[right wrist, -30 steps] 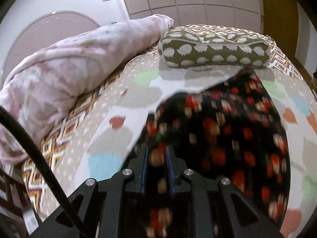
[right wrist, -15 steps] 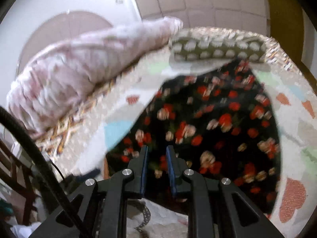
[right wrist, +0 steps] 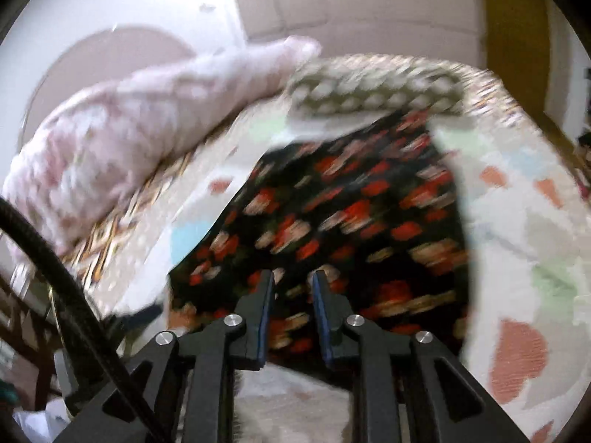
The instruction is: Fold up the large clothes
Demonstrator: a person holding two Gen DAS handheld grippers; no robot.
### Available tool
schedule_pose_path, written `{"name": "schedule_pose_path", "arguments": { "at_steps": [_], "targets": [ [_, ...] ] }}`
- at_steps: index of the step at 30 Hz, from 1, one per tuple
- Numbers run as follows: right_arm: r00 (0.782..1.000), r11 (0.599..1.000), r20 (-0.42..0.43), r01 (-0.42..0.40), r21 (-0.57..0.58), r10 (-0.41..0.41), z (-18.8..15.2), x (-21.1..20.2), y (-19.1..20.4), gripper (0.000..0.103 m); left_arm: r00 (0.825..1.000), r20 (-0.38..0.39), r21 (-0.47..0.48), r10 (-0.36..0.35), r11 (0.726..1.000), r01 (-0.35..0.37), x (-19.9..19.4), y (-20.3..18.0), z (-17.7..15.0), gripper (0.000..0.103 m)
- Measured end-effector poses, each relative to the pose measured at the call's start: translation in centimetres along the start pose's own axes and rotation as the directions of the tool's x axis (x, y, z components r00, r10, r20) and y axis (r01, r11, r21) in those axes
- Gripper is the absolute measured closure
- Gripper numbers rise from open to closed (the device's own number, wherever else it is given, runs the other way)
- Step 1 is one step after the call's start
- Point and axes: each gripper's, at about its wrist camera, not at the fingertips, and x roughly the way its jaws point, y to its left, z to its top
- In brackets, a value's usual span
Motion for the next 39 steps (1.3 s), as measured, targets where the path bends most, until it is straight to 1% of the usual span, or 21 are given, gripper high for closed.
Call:
{"name": "schedule_pose_path", "arguments": {
  "at_steps": [2, 4, 7, 11, 13, 16, 17, 19, 21, 23, 24, 25, 26, 27, 31, 33, 34, 35, 36, 37, 39],
  "targets": [
    [0.998, 0.996, -0.024, 0.052, 0.071, -0.050, -0.5, 0.5, -3.0, 0.076, 1.000, 0.000, 0.001, 0.001, 1.000, -0.001, 0.0, 0.1, 0.0, 0.016],
    [0.999, 0.994, -0.046, 0.033, 0.102, -0.029, -1.6, 1.3, -4.8, 0.076, 1.000, -0.001, 0.002, 0.002, 1.000, -0.002, 0.0, 0.0, 0.0, 0.015],
    [0.999, 0.993, -0.029, 0.018, 0.113, -0.014, -2.5, 1.3, -5.5, 0.076, 1.000, -0.001, 0.001, -0.003, 1.000, 0.003, -0.1, 0.2, 0.1, 0.015],
    [1.000, 0.989, -0.024, -0.015, 0.146, 0.018, -2.7, 1.6, -6.0, 0.076, 0.998, -0.001, -0.043, -0.062, 0.997, 0.062, -1.6, 1.0, 0.8, 0.016],
    [0.999, 0.987, -0.008, -0.035, 0.160, 0.037, -3.0, 1.5, -6.4, 0.076, 0.995, 0.041, -0.061, -0.093, 0.994, 0.095, -3.4, 1.3, 1.9, 0.017],
    [0.997, 0.982, 0.024, -0.073, 0.177, 0.069, -3.6, 1.3, -6.8, 0.076, 0.989, 0.082, -0.036, -0.122, 0.991, 0.126, -5.1, 0.6, 4.0, 0.017],
    [0.996, 0.980, 0.035, -0.085, 0.182, 0.080, -3.7, 1.2, -6.9, 0.076, 0.987, 0.070, -0.027, -0.141, 0.989, 0.144, -5.0, 0.2, 4.9, 0.017],
    [0.995, 0.977, 0.046, -0.101, 0.188, 0.094, -3.8, 1.1, -7.1, 0.076, 0.971, -0.034, -0.022, -0.237, 0.971, 0.237, -2.9, -1.0, 6.5, 0.017],
    [0.993, 0.974, 0.053, -0.117, 0.196, 0.109, -3.8, 0.7, -7.3, 0.076, 0.960, -0.092, -0.030, -0.265, 0.964, 0.263, -1.0, -2.0, 7.2, 0.017],
    [0.987, 0.963, 0.066, -0.155, 0.219, 0.144, -3.8, -0.2, -7.8, 0.075, 0.957, -0.108, -0.004, -0.270, 0.963, 0.271, -0.3, -3.4, 7.2, 0.026],
    [0.983, 0.956, 0.079, -0.179, 0.234, 0.164, -3.8, -0.7, -8.1, 0.072, 0.952, -0.127, 0.033, -0.280, 0.958, 0.286, 0.0, -4.4, 7.1, 0.046],
    [0.977, 0.945, 0.106, -0.205, 0.255, 0.183, -3.9, -1.5, -8.7, 0.062, 0.957, -0.140, 0.078, -0.254, 0.961, 0.267, 0.2, -5.5, 7.0, 0.068],
    [0.976, 0.942, 0.121, -0.208, 0.263, 0.182, -4.0, -1.9, -9.1, 0.046, 0.968, -0.141, 0.125, -0.209, 0.966, 0.227, 0.3, -6.3, 7.0, 0.076],
    [0.976, 0.942, 0.146, -0.195, 0.274, 0.160, -4.1, -2.6, -10.0, 0.038, 0.978, -0.132, 0.167, -0.164, 0.968, 0.185, 0.3, -7.0, 7.1, 0.083],
    [0.980, 0.937, 0.156, -0.163, 0.308, 0.120, -4.4, -2.9, -12.7, 0.037, 0.984, -0.129, 0.165, -0.126, 0.975, 0.147, 0.1, -6.6, 8.1, 0.088],
    [0.979, 0.918, 0.147, -0.185, 0.351, 0.141, -4.6, -2.1, -14.0, 0.038, 0.983, -0.147, 0.152, -0.114, 0.979, 0.136, 0.7, -6.1, 8.5, 0.088],
    [0.977, 0.910, 0.144, -0.202, 0.363, 0.159, -4.6, -1.6, -14.3, 0.042, 0.982, -0.154, 0.146, -0.108, 0.981, 0.131, 0.8, -6.1, 8.5, 0.088],
    [0.972, 0.901, 0.142, -0.229, 0.369, 0.189, -4.5, -0.9, -14.5, 0.059, 0.982, -0.162, 0.140, -0.097, 0.983, 0.120, 1.1, -6.1, 8.5, 0.088],
    [0.968, 0.897, 0.136, -0.248, 0.367, 0.212, -4.4, -0.5, -14.4, 0.086, 0.983, -0.164, 0.136, -0.087, 0.985, 0.110, 1.3, -6.2, 8.5, 0.087],
    [0.960, 0.892, 0.129, -0.280, 0.355, 0.250, -4.3, 0.1, -13.9, 0.094, 0.983, -0.165, 0.135, -0.079, 0.985, 0.102, 1.5, -6.4, 8.5, 0.087],
    [0.961, 0.910, 0.124, -0.274, 0.312, 0.246, -4.3, 0.7, -12.6, 0.095, 0.985, -0.167, 0.147, -0.048, 0.986, 0.073, 1.7, -6.6, 8.3, 0.087]
  ]
}}
